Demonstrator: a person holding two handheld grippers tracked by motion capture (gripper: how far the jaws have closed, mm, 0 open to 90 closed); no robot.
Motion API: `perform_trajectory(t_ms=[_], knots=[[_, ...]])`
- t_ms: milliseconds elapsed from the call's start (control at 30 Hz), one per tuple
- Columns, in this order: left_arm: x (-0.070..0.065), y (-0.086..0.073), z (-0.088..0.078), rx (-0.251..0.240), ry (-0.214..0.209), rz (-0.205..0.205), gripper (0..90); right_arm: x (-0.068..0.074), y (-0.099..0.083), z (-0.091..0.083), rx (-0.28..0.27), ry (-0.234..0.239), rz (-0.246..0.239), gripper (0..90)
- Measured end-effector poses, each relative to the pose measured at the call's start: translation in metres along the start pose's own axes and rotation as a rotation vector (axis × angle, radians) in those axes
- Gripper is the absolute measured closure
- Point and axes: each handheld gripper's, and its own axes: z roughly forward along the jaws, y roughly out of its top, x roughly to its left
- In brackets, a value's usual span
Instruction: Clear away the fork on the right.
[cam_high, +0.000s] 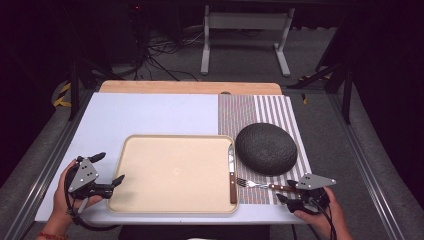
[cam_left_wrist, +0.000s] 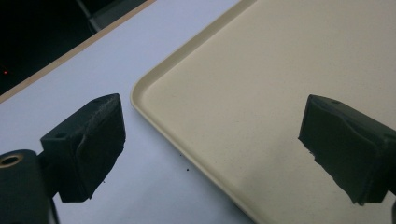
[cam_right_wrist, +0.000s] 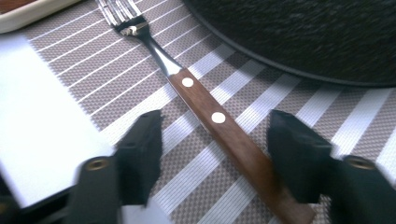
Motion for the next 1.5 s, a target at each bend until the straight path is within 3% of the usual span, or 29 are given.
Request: perform_trajectory(t_ms=[100, 267, 433, 600, 767, 933, 1200, 1500], knots=[[0.000, 0.000, 0.000, 0.006, -0.001, 0.004, 8.0, 0.002, 0.001, -0.003, 0.023, 0.026, -0.015, 50.6], [0.000, 0.000, 0.000, 0.002, 0.001, 0.003, 8.1, 0.007, 0.010, 0.000, 0.051, 0.047, -0.064, 50.3], [-0.002, 0.001, 0.000, 0.006, -0.005, 0.008, 8.0, 0.009, 0.020, 0.011, 0.051, 0.086, -0.094, 55.8], [-0.001, 0.001, 0.000, 0.005, -0.005, 0.009, 8.0, 0.010, 0.031, 0.019, 0.065, 0.152, -0.146, 70.1], [-0.001, 0.001, 0.001, 0.007, -0.009, 0.011, 7.9, 0.010, 0.033, 0.020, 0.068, 0.179, -0.174, 78.0], [-0.002, 0.001, 0.001, 0.010, -0.011, 0.013, 7.9, 0.013, 0.031, 0.019, 0.050, 0.163, -0.216, 78.4], [-0.003, 0.002, 0.002, 0.013, -0.009, 0.010, 7.9, 0.016, 0.028, 0.017, 0.014, 0.134, -0.200, 78.5], [-0.004, 0.002, 0.001, 0.011, -0.013, 0.008, 7.9, 0.026, 0.039, 0.012, -0.048, 0.117, -0.205, 78.5]])
